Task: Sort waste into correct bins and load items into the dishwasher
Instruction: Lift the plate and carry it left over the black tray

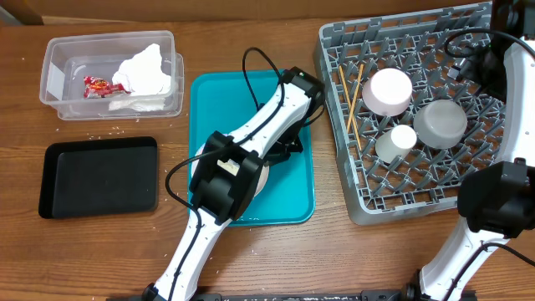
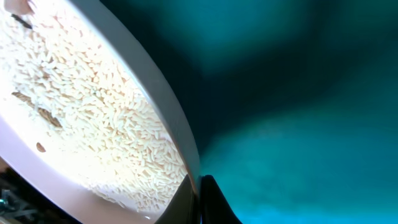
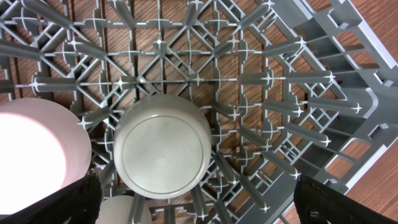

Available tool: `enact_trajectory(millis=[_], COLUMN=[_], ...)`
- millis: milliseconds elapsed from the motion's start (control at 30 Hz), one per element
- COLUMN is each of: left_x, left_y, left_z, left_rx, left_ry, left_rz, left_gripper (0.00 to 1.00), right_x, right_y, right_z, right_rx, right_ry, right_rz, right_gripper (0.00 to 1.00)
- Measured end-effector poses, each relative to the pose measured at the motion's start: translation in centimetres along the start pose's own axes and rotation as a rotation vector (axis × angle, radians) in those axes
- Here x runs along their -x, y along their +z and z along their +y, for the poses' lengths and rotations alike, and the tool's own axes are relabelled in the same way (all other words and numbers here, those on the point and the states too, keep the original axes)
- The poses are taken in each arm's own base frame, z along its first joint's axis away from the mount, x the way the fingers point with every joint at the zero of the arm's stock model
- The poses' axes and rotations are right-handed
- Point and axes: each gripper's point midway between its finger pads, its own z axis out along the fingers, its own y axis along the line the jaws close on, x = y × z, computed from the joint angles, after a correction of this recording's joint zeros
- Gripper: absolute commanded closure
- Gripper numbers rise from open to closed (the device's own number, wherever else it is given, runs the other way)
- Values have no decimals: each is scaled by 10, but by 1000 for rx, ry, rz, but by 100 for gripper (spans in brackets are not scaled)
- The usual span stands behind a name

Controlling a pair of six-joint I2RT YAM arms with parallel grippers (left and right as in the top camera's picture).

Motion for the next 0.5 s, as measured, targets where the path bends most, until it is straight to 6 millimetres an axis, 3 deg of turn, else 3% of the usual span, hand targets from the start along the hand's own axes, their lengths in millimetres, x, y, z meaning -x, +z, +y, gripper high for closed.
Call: enact_trajectory(millis=[233,500], left_x=[21,29], left_y=[-36,-43], left_z=[-7,0], left_rx=[-76,-93], left_ry=[37,35], left_rz=[-117,-129], left_gripper=[96,96], right_x=[0,0], right_y=[0,0], right_z=[0,0], right_rx=[0,0], right_ry=[0,0], right_rz=[0,0], right_gripper=[0,0])
